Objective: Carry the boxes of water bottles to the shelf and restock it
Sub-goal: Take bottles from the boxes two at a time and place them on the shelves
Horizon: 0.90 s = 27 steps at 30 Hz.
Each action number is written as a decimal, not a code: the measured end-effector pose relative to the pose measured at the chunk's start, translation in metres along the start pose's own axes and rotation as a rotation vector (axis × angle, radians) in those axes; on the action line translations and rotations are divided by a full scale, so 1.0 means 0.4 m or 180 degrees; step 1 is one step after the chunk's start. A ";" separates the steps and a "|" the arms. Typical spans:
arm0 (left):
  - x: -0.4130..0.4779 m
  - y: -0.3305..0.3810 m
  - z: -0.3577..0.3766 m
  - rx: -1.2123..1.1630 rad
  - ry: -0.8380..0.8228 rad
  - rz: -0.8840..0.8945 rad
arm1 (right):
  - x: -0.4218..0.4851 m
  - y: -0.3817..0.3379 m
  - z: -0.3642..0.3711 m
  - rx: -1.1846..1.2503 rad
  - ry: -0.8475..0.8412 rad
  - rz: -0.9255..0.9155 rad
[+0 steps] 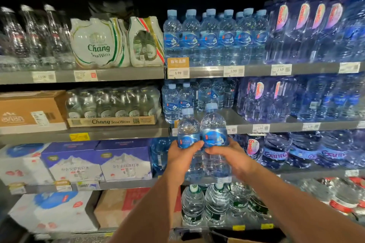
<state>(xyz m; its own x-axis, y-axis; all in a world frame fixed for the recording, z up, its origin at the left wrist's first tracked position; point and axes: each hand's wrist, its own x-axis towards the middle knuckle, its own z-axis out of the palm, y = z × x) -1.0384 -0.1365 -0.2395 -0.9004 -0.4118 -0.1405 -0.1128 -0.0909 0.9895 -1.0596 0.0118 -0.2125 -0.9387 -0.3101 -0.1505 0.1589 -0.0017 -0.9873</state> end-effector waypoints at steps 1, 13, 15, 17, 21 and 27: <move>0.019 0.007 0.023 0.0009 0.0067 0.0019 | 0.031 -0.006 -0.023 0.0047 0.0011 -0.0012; 0.226 0.094 0.240 0.0615 0.0647 0.0354 | 0.323 -0.074 -0.225 -0.0323 -0.0070 -0.0064; 0.253 0.108 0.260 0.0734 0.0742 0.0476 | 0.365 -0.081 -0.239 -0.0327 -0.0066 -0.0110; 0.287 0.116 0.278 0.0830 0.0801 0.0589 | 0.406 -0.096 -0.243 -0.0415 -0.0008 -0.0146; 0.369 0.120 0.298 0.0864 0.0823 0.0694 | 0.476 -0.103 -0.246 -0.0439 0.0106 -0.0242; 0.497 0.099 0.296 0.1286 0.0699 0.0794 | 0.573 -0.086 -0.228 -0.0478 0.0279 -0.0375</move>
<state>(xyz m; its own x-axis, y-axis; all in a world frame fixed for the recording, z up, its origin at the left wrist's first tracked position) -1.2716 -0.1145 -0.2241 -0.8161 -0.5607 0.1402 -0.0983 0.3736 0.9224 -1.3080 0.0275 -0.2179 -0.9722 -0.2322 -0.0310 0.0052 0.1107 -0.9938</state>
